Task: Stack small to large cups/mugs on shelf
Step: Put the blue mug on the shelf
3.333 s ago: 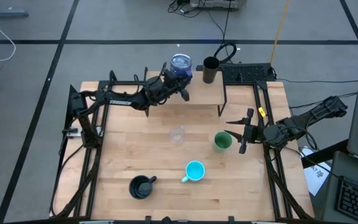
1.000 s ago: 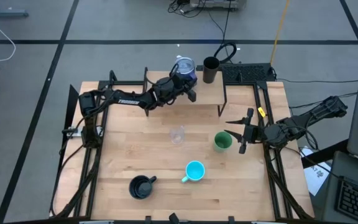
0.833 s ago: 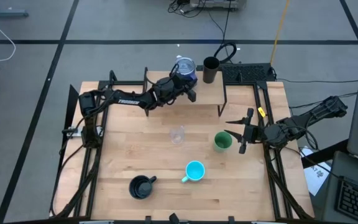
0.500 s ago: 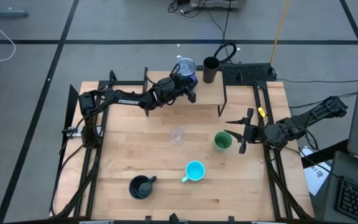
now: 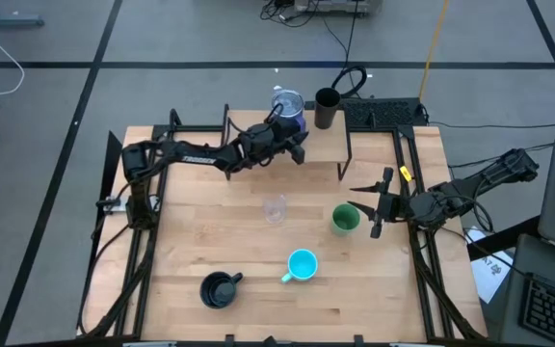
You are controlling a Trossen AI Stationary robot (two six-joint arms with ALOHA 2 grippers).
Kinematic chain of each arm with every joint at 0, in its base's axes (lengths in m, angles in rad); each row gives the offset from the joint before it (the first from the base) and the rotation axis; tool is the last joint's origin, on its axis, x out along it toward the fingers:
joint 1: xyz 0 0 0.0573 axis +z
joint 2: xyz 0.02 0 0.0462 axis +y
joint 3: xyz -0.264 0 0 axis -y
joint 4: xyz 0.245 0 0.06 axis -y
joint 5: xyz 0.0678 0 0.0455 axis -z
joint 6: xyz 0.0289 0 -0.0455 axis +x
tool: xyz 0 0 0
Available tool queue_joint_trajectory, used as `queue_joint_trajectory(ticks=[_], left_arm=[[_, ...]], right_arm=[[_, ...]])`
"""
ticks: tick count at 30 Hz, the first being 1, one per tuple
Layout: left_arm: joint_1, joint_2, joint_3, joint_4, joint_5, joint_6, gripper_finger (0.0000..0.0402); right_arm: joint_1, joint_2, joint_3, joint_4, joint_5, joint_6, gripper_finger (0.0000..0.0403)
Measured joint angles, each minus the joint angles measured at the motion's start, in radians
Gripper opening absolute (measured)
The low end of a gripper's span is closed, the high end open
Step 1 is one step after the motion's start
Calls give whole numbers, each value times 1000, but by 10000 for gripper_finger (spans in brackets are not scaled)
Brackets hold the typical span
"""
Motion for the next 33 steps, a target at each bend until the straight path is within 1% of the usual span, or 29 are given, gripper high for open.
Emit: queue_joint_trajectory(ticks=[5,10,19,27,28,31,33], left_arm=[[-8,-52,0,-86,-22,2,145],[-18,-112,0,-223,-24,6,145],[-27,-200,0,-399,21,16,145],[-40,-263,0,-525,148,32,145],[-40,-276,-1,-561,165,33,145],[-52,-294,2,-589,184,33,145],[-54,-324,-2,-660,185,34,145]], right_arm=[[0,0,0,-8,0,5,148],[0,0,0,-12,0,11,148],[0,0,0,-12,0,30,148],[0,0,0,-28,0,84,148],[0,0,0,-31,0,96,148],[0,0,0,-33,0,141,148],[0,6,0,-23,0,175,148]])
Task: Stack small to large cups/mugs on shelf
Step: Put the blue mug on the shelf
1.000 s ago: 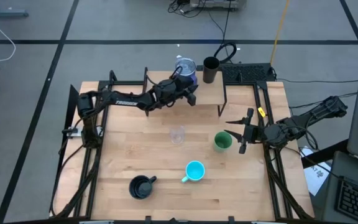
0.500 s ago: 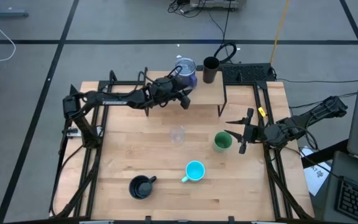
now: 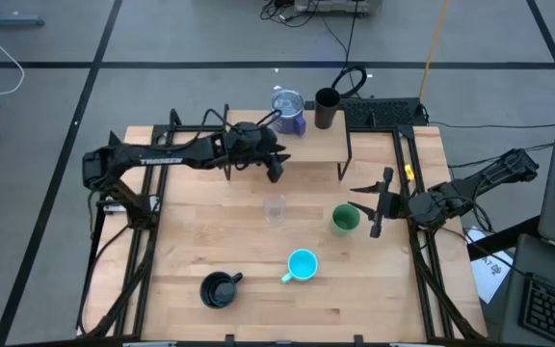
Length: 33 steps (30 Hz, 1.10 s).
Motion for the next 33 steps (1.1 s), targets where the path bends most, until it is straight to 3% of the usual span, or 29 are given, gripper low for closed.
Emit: queue_joint_trajectory(ticks=[3,9,15,20,27,33], left_arm=[[-14,-23,4,-12,-2,8,145],[-48,-101,1,-115,-68,60,145],[-72,-128,3,-184,-166,107,145],[-75,-125,1,-242,-184,124,145],[-92,-125,-79,-207,-290,133,145],[-121,-125,-175,-31,-308,143,145]], right_arm=[[-12,19,-18,95,5,11,148],[-93,97,-114,475,7,-82,148],[-209,220,-124,667,-3,-70,129],[-305,326,-123,808,-63,-43,104],[-447,470,-71,863,-192,30,68],[-526,613,65,776,-238,32,45]])
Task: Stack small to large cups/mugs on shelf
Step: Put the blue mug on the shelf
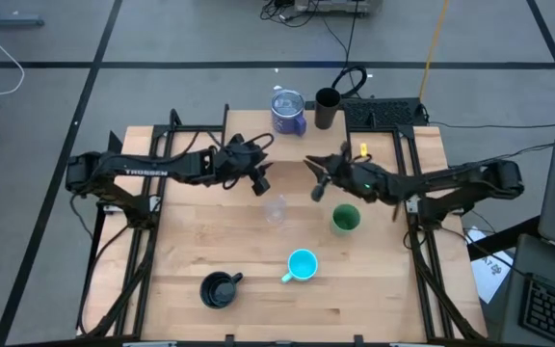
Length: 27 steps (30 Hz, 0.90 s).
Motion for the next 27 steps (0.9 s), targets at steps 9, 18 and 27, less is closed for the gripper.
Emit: queue_joint_trajectory(ticks=[9,18,27], left_arm=[[-38,-85,-122,155,-22,33,145],[-62,-182,-265,323,-24,34,145],[-74,-190,-321,470,-25,60,145]], right_arm=[[-94,160,182,-142,-31,-3,35],[-154,207,205,-213,-38,-6,35],[-217,207,205,-204,-36,-6,36]])
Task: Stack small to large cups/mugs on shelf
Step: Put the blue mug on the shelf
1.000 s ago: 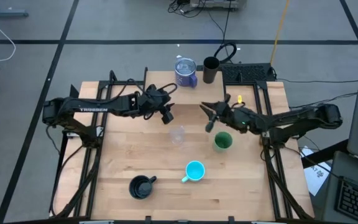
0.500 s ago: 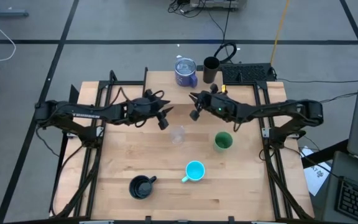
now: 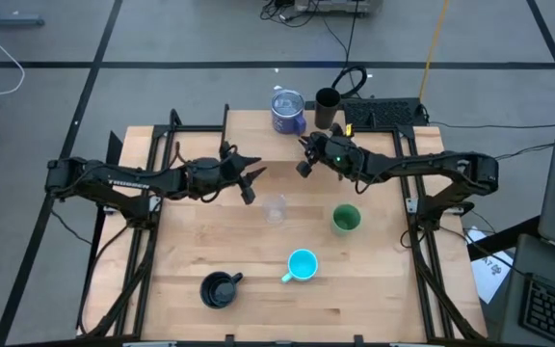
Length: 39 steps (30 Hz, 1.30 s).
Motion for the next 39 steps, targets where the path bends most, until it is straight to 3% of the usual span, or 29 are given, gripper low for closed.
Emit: queue_joint_trajectory(ticks=[39], left_arm=[[-39,0,0,27,10,33,145]], right_arm=[[-82,34,-1,128,-60,5,36]])
